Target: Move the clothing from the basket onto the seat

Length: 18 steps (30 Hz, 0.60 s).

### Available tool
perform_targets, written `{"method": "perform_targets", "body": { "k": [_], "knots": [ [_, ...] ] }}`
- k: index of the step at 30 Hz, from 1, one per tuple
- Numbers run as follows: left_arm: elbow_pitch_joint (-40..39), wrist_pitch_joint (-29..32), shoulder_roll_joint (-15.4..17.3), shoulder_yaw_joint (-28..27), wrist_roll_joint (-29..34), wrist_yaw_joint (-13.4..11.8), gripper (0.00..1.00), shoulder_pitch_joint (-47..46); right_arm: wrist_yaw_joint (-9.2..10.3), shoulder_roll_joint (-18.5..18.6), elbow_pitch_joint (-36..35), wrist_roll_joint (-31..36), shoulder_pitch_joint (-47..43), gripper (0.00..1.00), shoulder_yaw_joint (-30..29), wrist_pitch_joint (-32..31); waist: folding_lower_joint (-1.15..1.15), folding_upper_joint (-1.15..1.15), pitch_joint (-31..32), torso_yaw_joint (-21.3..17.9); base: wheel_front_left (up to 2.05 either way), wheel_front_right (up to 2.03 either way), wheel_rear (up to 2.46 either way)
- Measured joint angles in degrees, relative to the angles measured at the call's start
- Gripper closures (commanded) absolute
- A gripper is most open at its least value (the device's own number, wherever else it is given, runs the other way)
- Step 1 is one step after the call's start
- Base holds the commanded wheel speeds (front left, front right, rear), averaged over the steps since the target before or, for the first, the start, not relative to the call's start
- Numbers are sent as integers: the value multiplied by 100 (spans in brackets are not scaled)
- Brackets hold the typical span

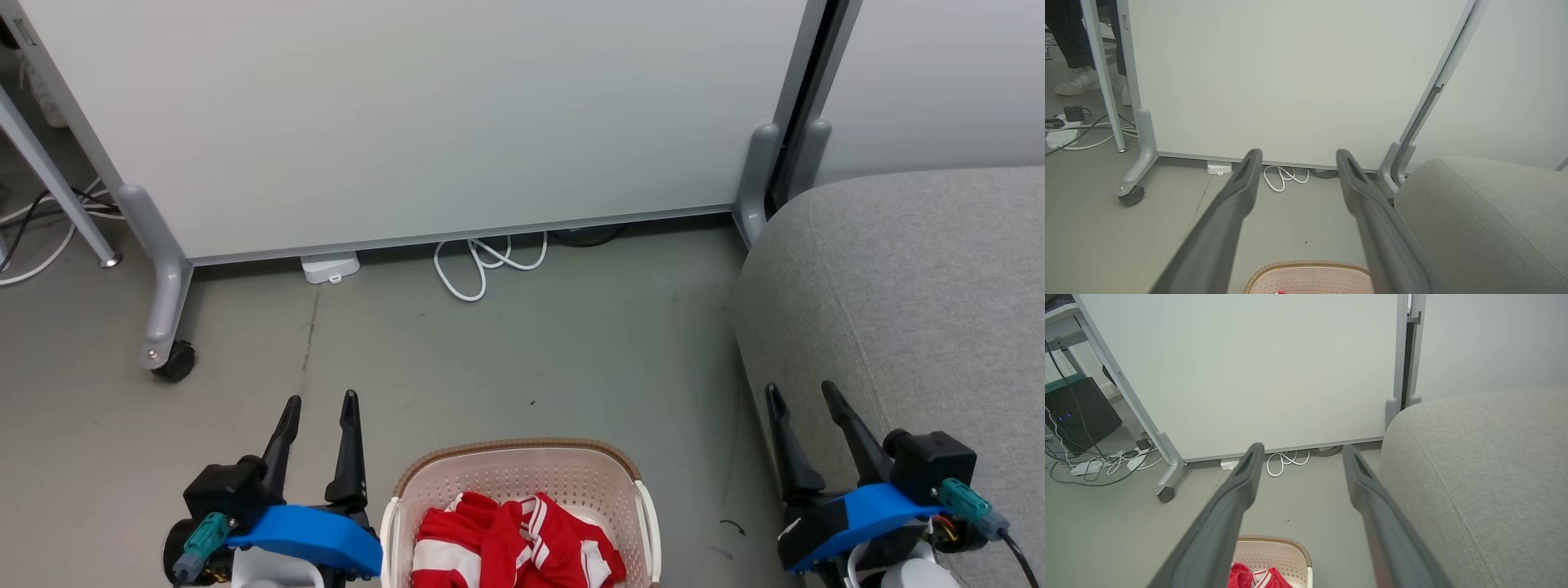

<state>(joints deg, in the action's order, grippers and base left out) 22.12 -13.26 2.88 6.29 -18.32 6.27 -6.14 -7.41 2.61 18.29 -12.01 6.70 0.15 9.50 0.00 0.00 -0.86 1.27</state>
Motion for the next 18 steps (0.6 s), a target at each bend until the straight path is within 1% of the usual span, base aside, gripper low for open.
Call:
{"method": "perform_targets", "body": {
  "k": [13,18],
  "knots": [
    [108,-148,-1,53,338,-18,0,-23,0,4,84,537,81,0,32,145,0,0,-21,-3,0,0,0],
    [129,-176,-1,65,403,-19,0,-48,-1,5,98,642,88,0,44,181,0,0,-25,-2,0,0,0]
  ]
}}
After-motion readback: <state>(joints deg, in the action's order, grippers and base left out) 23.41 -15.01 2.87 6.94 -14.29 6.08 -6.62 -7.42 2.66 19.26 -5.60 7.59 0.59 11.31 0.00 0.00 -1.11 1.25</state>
